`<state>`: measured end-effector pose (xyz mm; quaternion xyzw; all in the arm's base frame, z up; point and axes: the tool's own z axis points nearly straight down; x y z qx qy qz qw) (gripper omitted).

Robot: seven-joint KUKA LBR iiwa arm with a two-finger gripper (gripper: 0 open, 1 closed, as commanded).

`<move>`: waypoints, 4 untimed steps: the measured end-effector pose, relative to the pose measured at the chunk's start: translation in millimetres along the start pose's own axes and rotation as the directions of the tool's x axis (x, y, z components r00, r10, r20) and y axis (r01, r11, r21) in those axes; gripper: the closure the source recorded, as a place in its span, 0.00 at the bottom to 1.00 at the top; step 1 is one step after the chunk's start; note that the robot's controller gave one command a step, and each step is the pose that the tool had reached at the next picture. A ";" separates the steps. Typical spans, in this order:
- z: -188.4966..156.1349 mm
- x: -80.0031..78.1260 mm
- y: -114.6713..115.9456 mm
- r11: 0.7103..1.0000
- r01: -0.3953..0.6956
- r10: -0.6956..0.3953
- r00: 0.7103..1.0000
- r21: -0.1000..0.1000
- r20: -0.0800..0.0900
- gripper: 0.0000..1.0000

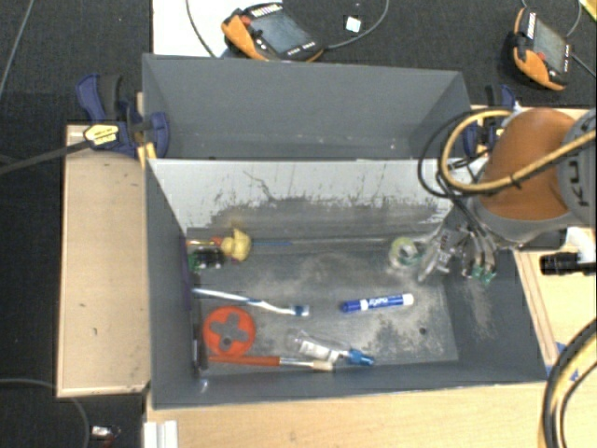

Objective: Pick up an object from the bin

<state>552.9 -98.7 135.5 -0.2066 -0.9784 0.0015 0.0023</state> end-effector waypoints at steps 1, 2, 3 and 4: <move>4.8 -0.5 -1.6 1.000 -0.009 0.009 1.000 0.001 -0.001 1.00; 36.6 60.5 45.6 0.972 -0.237 0.237 0.972 0.000 -0.001 1.00; 32.5 66.4 67.0 1.000 -0.001 0.001 1.000 0.000 0.002 0.00; 29.4 60.7 62.7 0.996 0.092 -0.092 0.996 0.000 0.004 0.00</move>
Offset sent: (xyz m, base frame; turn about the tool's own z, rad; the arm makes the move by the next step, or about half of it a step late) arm -0.0446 0.0817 -0.0434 0.2816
